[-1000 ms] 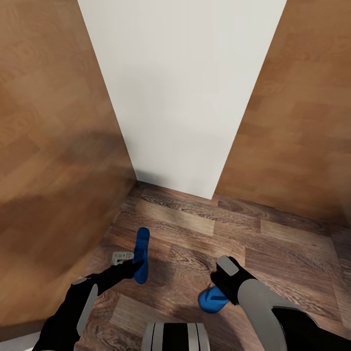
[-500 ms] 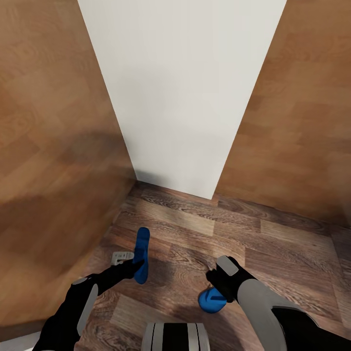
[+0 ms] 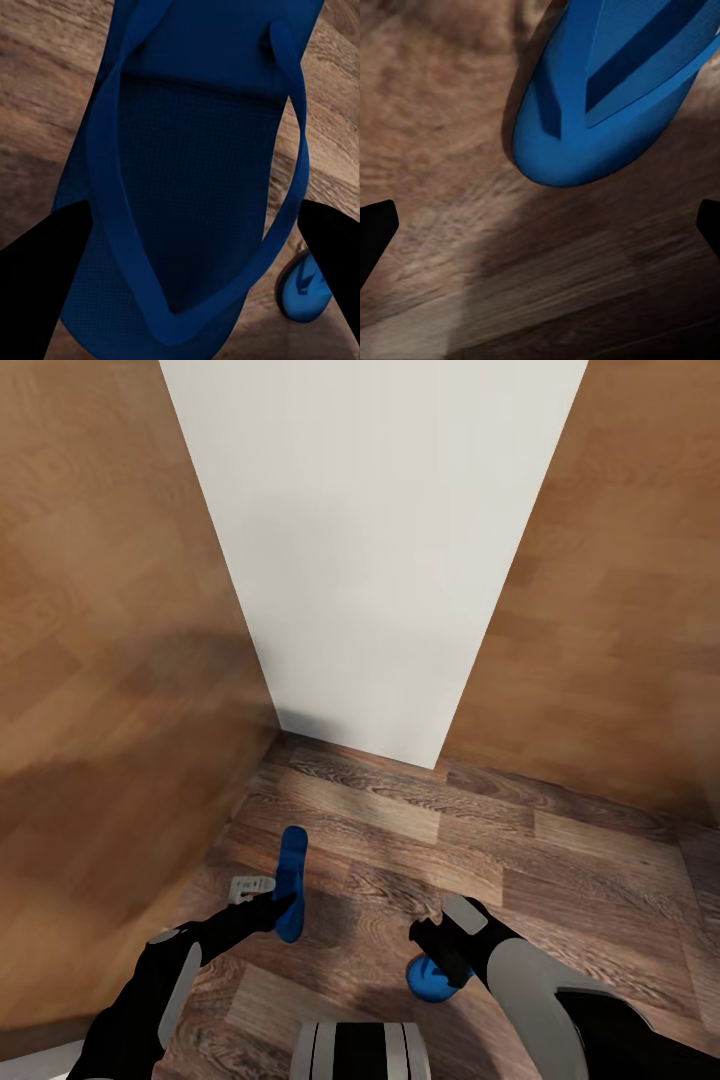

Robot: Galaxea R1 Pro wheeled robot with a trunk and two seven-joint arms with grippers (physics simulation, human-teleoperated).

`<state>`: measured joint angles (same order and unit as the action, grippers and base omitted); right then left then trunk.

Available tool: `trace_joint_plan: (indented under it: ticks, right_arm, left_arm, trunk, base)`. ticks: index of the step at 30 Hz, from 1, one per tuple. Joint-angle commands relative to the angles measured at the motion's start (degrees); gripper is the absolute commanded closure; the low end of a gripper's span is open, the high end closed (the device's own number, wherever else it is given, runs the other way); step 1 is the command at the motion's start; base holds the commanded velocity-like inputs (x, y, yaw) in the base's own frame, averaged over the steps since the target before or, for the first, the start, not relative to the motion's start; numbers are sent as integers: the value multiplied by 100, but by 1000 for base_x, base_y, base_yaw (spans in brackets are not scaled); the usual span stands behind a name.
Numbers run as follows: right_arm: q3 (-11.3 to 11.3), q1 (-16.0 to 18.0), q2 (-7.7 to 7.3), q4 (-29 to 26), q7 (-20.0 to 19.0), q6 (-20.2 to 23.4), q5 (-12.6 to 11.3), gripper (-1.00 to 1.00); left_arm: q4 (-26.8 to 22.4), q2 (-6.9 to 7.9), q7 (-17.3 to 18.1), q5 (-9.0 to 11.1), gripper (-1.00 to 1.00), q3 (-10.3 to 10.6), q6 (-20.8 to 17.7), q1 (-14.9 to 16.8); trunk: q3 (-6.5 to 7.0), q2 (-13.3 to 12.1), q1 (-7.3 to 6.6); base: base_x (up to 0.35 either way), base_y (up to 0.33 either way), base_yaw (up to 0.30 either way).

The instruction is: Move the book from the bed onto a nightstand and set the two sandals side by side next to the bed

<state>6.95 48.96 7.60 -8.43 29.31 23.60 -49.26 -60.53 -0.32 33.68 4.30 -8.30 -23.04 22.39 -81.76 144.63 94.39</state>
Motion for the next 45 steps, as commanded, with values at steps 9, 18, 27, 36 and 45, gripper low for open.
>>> trace_joint_plan:
  ticks: [9, 18, 27, 36, 45]
  right_arm:
    - [43, 0, 1, -15, 31, 30, 22, -100]
    - [43, 2, 0, -18, 29, 30, 27, -100]
    - [43, 2, 2, -18, 31, 30, 30, -100]
    - [35, 2, 3, -49, 4, 30, 36, -100]
    - [34, 0, -3, -78, -857, -36, 76, -100]
  left_arm:
    - [-1, -3, 16, 44, 100, -13, -52, 2]
    - [-2, -3, 16, 44, 100, -13, -52, 2]
    - [-2, -3, 16, 44, 100, -13, -52, 2]
    - [-1, -3, 17, 44, 100, -13, -51, 2]
    - [1, -3, 16, 44, 100, -13, -52, 2]
  trunk:
    - [-92, 7, 9]
    - [-292, 19, 33]
    - [-336, 21, 38]
    - [-402, 25, 45]
    - [-402, 25, 45]
  base:
    - [0, 0, 0]
    - [0, 0, 0]
    - [0, 0, 0]
    - [0, 0, 0]
    - [0, 0, 0]
